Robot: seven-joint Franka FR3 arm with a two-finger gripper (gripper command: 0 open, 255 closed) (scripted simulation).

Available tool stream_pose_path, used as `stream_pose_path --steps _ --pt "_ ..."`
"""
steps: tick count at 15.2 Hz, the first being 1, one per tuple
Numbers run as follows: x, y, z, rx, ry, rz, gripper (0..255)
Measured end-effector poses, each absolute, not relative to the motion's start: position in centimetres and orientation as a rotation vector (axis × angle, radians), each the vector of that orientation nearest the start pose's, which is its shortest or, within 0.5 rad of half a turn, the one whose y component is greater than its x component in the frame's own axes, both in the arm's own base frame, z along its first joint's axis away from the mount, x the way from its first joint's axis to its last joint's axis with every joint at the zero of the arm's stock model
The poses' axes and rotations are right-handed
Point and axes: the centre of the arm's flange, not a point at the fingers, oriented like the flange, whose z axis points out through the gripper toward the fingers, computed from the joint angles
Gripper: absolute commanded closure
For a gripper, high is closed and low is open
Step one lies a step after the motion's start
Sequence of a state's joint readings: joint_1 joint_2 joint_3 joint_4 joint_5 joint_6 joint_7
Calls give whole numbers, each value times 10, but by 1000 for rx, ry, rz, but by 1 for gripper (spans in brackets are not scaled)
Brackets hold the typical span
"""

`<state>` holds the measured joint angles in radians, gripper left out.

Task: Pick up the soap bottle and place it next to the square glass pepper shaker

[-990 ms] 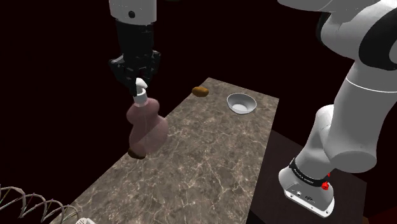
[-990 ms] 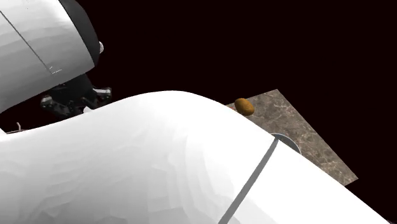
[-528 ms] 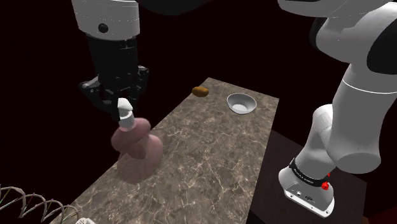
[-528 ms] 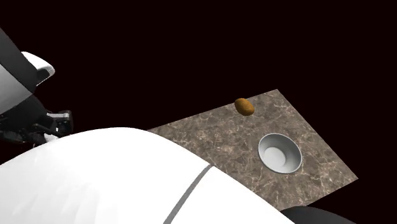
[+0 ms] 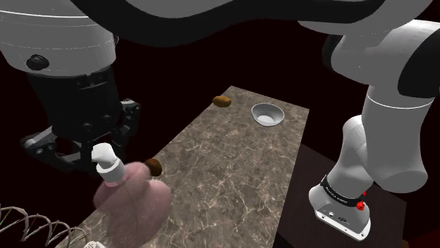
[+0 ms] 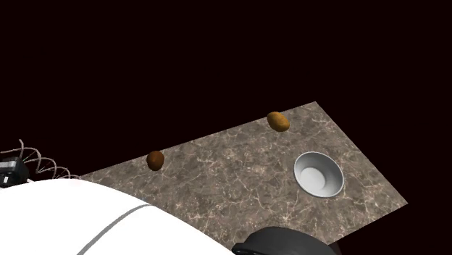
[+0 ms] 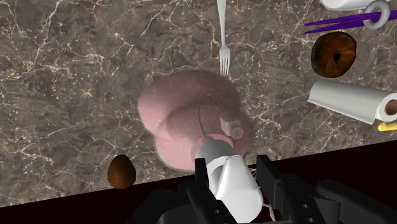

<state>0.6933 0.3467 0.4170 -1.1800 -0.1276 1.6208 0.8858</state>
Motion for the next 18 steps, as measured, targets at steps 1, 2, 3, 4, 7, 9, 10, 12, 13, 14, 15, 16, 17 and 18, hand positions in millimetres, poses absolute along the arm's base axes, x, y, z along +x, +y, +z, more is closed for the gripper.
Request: stream_pose_path --steps 1,2,3,4,7,9,10,12,13,14,15,16,17,18 --pt "348 559 613 -3020 -291 -88 255" --pt "347 559 608 -3020 -291 -88 255" --pt "347 560 604 -3020 -290 -89 255" --pt "348 560 599 -3020 -290 -89 255" --pt "348 560 584 -3020 -290 -89 255" --pt "347 560 573 -3020 -289 -89 255" --pt "348 560 567 -3020 -290 -88 255" --pt "348 561 558 -3020 -289 -89 255" --pt "348 560 552 -3020 -290 -88 255" --pt "347 561 547 -3020 -289 -89 255" --pt "348 561 541 -3020 -290 -88 255" --pt "348 560 535 -3020 -290 -88 255" --pt "348 561 530 -3020 -290 -89 255" --pt "347 561 525 -3020 -290 -88 255"
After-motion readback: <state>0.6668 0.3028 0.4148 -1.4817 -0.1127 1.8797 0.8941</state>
